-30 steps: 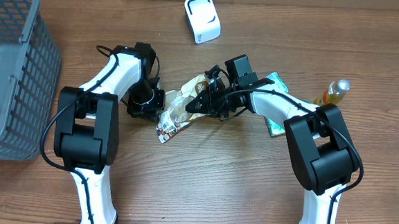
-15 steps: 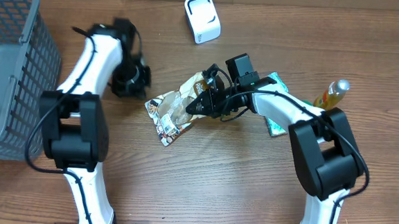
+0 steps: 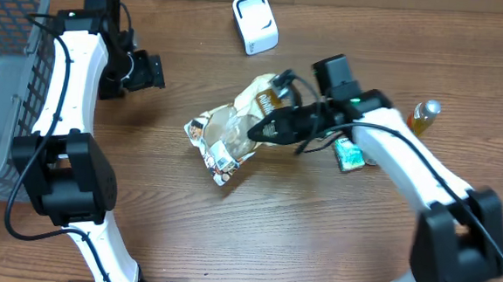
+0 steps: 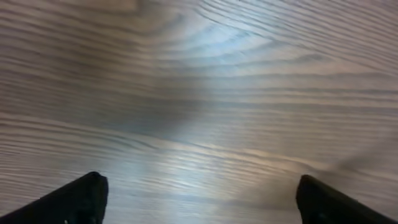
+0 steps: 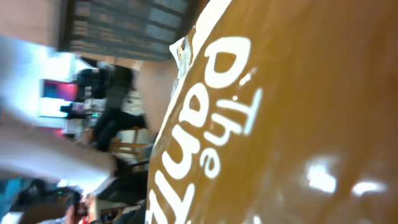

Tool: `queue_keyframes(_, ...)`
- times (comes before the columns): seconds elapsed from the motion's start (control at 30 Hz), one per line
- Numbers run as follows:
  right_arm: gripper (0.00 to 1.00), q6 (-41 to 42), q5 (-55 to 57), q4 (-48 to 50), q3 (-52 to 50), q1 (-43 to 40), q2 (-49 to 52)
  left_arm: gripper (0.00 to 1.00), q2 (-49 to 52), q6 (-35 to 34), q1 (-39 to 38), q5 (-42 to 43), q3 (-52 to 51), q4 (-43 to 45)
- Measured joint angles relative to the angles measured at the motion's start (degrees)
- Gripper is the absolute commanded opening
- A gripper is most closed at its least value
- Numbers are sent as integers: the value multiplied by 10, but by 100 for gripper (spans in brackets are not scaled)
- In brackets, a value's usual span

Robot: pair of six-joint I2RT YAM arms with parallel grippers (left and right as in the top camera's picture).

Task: Scan the item barcode
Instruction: 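Carry the Pantree bag to the white scanner and hold it there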

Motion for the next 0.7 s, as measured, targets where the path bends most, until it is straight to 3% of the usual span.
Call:
queue_keyframes(0.37,13,-112,-103,-189,0,-66,-97,100,0,0,8,-28,-1,6)
queue_keyframes(0.7,7,-142,-109,-182,0,-66,-98,100,0,0,8,-28,0,6)
